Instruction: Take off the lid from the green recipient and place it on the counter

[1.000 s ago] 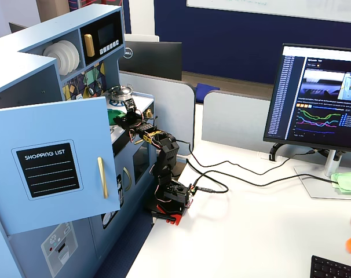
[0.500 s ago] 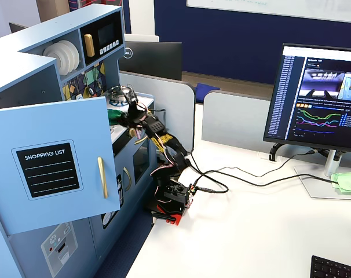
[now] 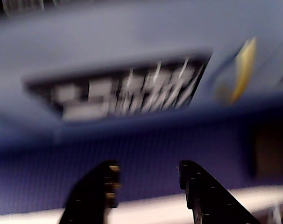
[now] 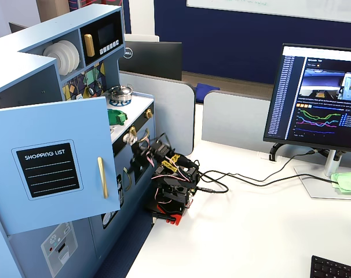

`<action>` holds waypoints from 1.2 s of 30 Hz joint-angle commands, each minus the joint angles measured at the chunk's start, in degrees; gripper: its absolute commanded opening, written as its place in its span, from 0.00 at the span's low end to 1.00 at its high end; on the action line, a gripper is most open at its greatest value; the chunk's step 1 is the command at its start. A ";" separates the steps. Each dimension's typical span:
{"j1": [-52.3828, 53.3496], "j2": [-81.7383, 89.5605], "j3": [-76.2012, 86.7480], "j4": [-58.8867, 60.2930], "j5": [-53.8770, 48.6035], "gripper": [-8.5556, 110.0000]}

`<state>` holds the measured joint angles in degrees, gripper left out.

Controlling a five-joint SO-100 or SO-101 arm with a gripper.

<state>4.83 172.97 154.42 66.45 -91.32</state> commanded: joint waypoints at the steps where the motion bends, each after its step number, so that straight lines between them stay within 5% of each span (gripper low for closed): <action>1: -2.29 5.89 11.43 -1.67 2.64 0.07; 9: -4.66 9.14 17.23 7.73 10.90 0.07; 19: -4.92 9.14 17.31 21.36 3.34 0.08; 36: -4.75 9.14 17.31 21.36 4.83 0.09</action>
<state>0.09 182.46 171.65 76.90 -86.40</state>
